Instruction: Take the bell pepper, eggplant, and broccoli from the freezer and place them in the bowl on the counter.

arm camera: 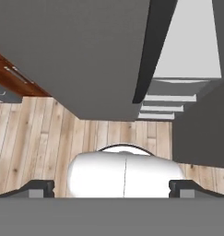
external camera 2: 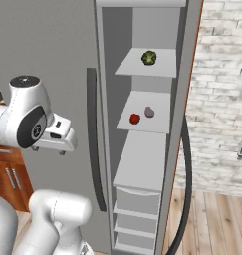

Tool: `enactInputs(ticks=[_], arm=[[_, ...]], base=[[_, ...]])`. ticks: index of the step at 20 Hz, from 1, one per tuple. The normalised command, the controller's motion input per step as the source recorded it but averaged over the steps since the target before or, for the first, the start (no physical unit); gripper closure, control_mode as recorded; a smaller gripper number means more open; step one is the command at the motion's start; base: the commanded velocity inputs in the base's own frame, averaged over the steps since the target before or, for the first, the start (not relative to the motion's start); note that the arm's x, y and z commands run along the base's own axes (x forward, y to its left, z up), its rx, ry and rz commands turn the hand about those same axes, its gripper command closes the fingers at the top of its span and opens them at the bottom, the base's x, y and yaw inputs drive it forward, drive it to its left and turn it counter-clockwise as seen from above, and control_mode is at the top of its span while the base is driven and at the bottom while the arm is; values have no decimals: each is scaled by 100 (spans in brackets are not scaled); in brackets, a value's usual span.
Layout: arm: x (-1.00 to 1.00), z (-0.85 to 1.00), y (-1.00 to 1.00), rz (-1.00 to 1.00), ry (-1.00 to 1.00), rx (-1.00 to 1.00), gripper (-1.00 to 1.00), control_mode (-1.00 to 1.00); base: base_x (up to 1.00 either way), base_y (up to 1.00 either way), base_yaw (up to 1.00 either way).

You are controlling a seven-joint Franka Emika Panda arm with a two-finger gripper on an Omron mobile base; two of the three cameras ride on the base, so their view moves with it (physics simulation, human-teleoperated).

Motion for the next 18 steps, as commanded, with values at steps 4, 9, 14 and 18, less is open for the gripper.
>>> enactInputs(ticks=[4,9,14,18], arm=[[-19,10,-15,0,0,0,-100,-100],[0,0,0,0,0,0,-100,-100],[0,0,0,0,0,0,-100,-100],[0,0,0,0,0,0,-100,100]], base=[[0,0,0],[0,0,0],[0,0,0],[6,-29,0]])
